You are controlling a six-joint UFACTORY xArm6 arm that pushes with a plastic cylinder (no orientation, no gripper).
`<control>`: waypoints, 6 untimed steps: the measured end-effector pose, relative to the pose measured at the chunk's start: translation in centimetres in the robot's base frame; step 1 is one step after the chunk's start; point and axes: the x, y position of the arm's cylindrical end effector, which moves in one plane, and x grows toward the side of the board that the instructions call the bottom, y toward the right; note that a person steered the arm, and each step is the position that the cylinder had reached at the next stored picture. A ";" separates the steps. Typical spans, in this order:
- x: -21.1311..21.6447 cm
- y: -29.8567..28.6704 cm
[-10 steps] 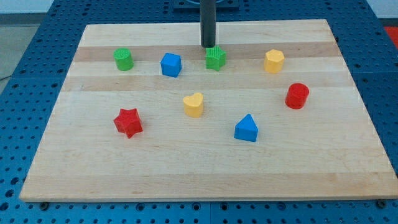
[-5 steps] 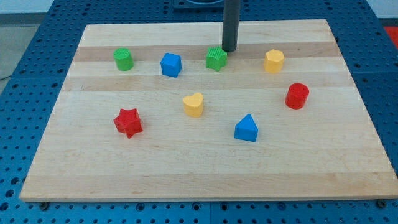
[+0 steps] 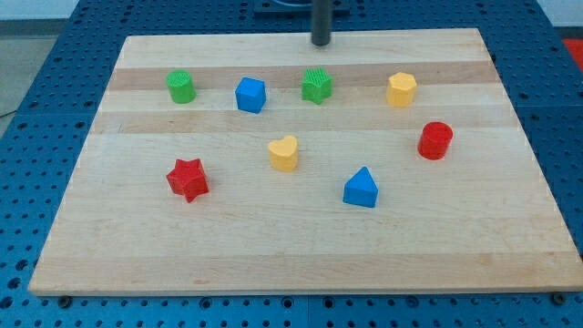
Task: Push the green star a bit down
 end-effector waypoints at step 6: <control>13.2 -2.6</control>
